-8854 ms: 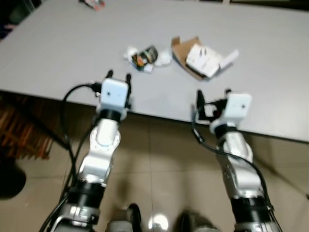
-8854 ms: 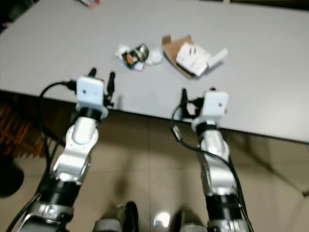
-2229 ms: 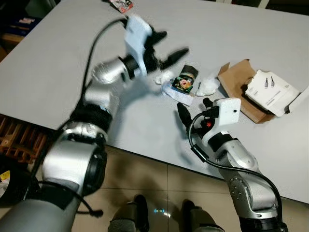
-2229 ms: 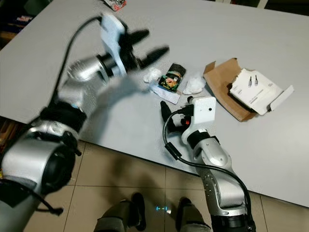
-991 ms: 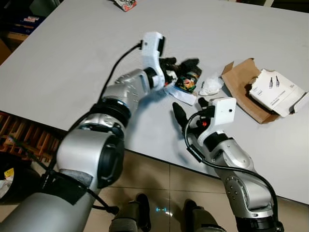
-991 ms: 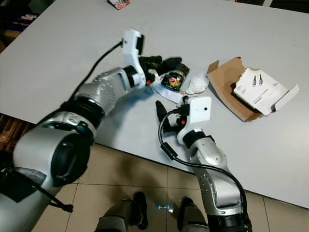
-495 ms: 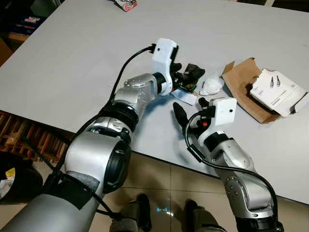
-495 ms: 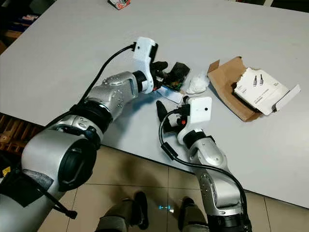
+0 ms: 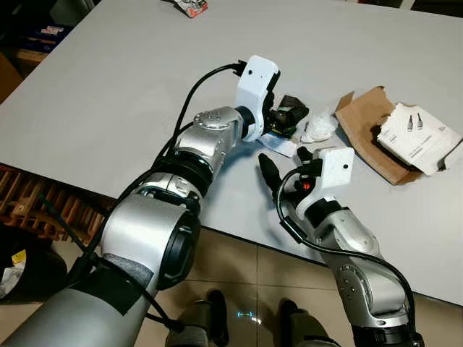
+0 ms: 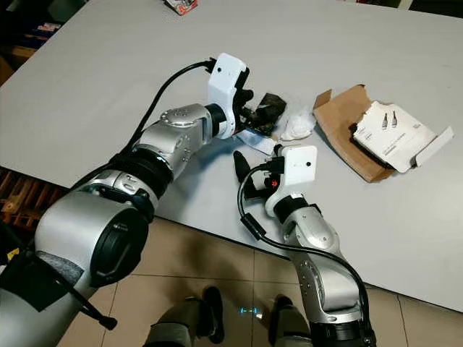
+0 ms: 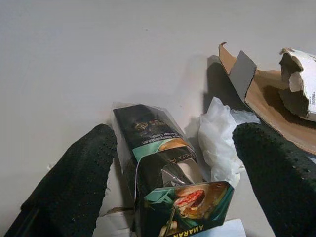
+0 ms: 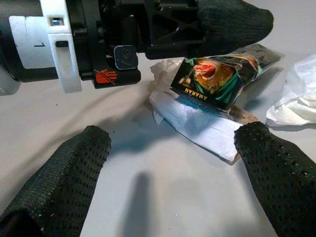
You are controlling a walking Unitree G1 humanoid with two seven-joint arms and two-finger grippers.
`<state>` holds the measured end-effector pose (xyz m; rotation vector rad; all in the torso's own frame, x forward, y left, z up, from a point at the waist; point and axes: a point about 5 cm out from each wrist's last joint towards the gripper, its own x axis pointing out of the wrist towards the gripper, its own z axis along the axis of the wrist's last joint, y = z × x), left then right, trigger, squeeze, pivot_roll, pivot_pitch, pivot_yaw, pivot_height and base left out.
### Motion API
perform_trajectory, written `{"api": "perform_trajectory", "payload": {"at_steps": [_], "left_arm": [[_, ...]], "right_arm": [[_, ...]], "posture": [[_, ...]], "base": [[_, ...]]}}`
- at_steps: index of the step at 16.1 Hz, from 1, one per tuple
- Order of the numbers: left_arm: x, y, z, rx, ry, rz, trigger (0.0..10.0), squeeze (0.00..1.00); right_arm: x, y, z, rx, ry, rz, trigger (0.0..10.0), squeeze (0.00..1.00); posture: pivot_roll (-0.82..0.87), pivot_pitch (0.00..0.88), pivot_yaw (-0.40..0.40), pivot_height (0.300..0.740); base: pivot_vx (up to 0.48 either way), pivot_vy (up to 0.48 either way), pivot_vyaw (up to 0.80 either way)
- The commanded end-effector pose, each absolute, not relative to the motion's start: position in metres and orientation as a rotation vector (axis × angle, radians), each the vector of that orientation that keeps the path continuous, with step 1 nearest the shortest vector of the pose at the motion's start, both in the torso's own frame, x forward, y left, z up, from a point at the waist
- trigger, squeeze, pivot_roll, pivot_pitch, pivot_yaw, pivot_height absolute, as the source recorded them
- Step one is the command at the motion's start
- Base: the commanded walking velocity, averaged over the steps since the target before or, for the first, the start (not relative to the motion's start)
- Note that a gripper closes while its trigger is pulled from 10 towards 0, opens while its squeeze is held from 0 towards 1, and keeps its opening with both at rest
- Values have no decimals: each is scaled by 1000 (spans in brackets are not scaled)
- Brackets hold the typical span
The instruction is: Picking trash to rubbish bin
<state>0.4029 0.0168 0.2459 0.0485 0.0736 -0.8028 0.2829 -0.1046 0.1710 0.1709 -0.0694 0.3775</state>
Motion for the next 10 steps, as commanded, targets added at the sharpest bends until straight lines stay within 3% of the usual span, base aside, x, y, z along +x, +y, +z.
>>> {"api": "perform_trajectory", "payload": {"at_steps": [1,10], "left_arm": [[402,12,250,73,66,-819,10000,0],[398,5,232,96,123,-822,10000,0]], "right_arm": [[280,-103,172,169,-78,378,10000,0],[279,-102,171,175,-74,377,10000,0]], "posture": [[-107,248,127,740],[-103,260,130,740]], "base": [[0,0,0],[0,0,0]]}}
